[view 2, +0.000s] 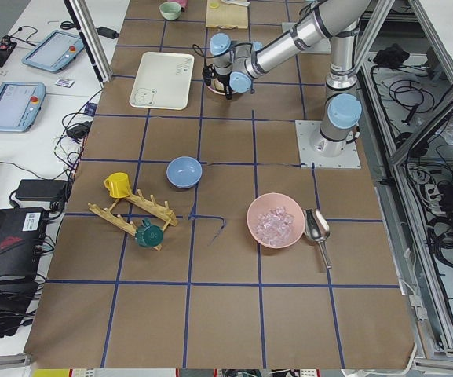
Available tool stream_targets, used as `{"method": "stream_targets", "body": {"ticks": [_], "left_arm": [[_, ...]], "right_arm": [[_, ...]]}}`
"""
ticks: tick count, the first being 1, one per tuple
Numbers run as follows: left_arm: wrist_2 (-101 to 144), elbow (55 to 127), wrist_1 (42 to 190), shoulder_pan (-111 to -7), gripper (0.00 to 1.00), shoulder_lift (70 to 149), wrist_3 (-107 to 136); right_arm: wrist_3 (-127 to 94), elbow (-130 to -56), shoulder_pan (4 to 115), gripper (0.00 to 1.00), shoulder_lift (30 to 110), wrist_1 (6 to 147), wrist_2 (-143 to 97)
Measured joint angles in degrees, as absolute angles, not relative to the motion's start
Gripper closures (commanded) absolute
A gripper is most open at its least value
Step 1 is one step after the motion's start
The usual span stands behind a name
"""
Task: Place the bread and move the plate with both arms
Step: 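Grip the rim of the white plate with the left gripper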
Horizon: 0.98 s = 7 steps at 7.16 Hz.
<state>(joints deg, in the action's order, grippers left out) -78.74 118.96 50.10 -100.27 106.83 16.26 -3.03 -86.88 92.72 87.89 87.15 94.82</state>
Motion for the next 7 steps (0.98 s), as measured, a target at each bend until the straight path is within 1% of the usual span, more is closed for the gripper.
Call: {"method": "stream_targets", "body": {"ticks": [3, 5, 7], "left_arm": [[-78.4, 118.6, 49.7, -99.6, 1.00, 106.3, 15.3], [-76.3, 118.3, 49.7, -96.8, 1.00, 105.0, 13.3], [-69.3, 116.2, 50.9, -92.4, 1.00, 104.4, 13.3]], "right_arm": [[-3.1, -87.0, 92.7, 0.00, 87.9, 90.0, 94.4], [-3.3, -87.0, 92.7, 0.00, 87.9, 90.3, 94.1], [-3.3, -87.1, 92.7, 0.00, 87.9, 90.5, 94.1]]}}
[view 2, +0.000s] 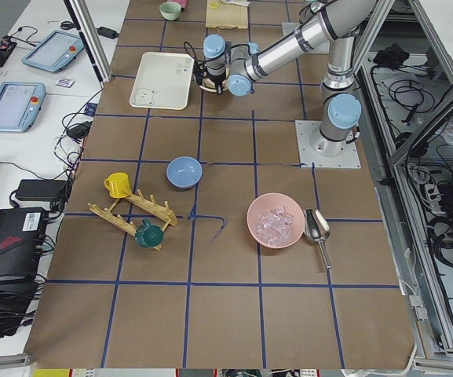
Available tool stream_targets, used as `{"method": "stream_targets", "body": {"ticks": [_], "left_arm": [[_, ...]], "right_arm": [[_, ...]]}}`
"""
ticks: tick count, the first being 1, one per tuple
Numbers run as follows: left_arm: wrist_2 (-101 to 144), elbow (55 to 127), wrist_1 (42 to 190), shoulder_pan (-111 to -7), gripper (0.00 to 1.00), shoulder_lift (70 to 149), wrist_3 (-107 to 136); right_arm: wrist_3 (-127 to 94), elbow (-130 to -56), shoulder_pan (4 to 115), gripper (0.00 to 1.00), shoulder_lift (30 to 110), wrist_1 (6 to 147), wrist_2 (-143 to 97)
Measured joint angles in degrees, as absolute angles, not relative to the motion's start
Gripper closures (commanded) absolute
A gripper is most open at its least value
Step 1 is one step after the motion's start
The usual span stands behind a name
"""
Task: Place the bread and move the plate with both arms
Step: 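Slide the plate with the left gripper onto the bear-print tray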
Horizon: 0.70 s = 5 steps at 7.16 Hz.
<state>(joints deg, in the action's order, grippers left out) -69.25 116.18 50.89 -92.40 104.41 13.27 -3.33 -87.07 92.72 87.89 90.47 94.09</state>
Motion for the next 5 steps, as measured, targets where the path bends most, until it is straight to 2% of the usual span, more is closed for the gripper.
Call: {"method": "stream_targets", "body": {"ticks": [2, 5], "left_arm": [[-65.9, 110.9, 54.8, -90.6, 1.00, 105.6, 13.5], [-65.6, 96.0, 58.6, -90.2, 1.00, 114.8, 13.4]], "right_arm": [[-3.3, -87.1, 92.7, 0.00, 87.9, 90.6, 94.5], [-3.2, -87.1, 92.5, 0.00, 87.9, 90.7, 94.7]]}}
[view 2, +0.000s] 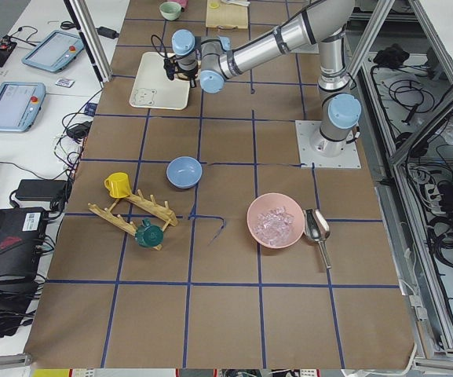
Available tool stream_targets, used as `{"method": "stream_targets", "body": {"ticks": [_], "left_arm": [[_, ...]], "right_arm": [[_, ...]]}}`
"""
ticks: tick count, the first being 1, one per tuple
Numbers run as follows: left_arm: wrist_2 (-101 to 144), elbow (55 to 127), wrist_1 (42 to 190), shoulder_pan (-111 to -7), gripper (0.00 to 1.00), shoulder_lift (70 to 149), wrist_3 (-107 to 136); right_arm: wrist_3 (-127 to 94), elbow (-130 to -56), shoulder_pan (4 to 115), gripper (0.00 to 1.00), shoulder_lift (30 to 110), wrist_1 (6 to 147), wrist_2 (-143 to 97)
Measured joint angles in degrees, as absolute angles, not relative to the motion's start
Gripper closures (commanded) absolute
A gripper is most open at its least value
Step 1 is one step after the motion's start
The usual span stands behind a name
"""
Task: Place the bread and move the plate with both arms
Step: 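Slide the plate with the left gripper onto the bear-print tray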
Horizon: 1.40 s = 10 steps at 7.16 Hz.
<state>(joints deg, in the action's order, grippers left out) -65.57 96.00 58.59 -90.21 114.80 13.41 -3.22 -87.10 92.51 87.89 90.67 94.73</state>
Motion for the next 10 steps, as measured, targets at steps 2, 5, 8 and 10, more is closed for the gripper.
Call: {"method": "stream_targets", "body": {"ticks": [2, 5, 8, 10], "left_arm": [[-65.4, 87.2, 58.8, -90.2, 1.00, 121.9, 13.5], [-65.4, 81.5, 58.2, -90.4, 1.00, 128.2, 13.5], [-65.4, 79.9, 57.8, -90.9, 1.00, 130.8, 13.8], [-65.4, 79.8, 57.3, -91.1, 0.03, 131.7, 14.1]], "right_arm": [[-2.8, -87.2, 91.8, 0.00, 87.9, 90.8, 94.7], [-2.4, -87.3, 89.4, 0.00, 87.9, 90.4, 94.0], [-2.4, -87.3, 89.1, 0.00, 87.9, 90.1, 94.0], [-2.4, -87.4, 89.1, 0.00, 87.9, 90.3, 94.1]]}}
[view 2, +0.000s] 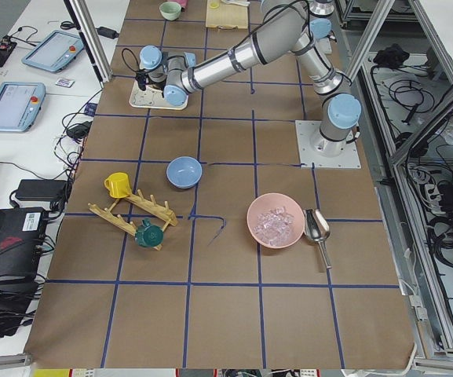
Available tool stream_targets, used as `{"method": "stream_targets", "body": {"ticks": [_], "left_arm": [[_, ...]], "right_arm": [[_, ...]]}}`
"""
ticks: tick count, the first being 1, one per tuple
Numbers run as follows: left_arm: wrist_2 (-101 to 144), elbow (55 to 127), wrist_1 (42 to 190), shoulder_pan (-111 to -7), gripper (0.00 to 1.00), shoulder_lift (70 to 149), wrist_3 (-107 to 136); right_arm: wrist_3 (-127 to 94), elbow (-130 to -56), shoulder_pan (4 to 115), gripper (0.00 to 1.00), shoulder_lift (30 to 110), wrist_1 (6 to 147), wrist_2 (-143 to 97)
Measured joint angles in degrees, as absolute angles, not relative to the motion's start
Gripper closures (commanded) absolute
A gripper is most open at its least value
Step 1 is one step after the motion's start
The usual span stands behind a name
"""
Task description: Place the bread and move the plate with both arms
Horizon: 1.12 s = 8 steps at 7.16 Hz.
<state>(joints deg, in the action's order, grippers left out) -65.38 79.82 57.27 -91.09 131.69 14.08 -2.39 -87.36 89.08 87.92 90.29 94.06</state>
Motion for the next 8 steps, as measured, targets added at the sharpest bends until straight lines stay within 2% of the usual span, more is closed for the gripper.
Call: {"method": "stream_targets", "body": {"ticks": [1, 4, 8], "left_arm": [[-65.4, 79.8, 57.1, -91.1, 0.00, 131.9, 14.1], [-66.9, 79.9, 60.5, -91.4, 0.00, 128.3, 14.0], [-73.5, 81.1, 80.3, -92.5, 0.00, 111.3, 13.4]], "right_arm": [[-2.4, -87.4, 89.1, 0.00, 88.0, 90.3, 94.0], [-2.4, -87.3, 89.3, 0.00, 88.2, 90.1, 93.8], [-2.1, -87.3, 89.7, 0.00, 89.3, 89.8, 93.4]]}}
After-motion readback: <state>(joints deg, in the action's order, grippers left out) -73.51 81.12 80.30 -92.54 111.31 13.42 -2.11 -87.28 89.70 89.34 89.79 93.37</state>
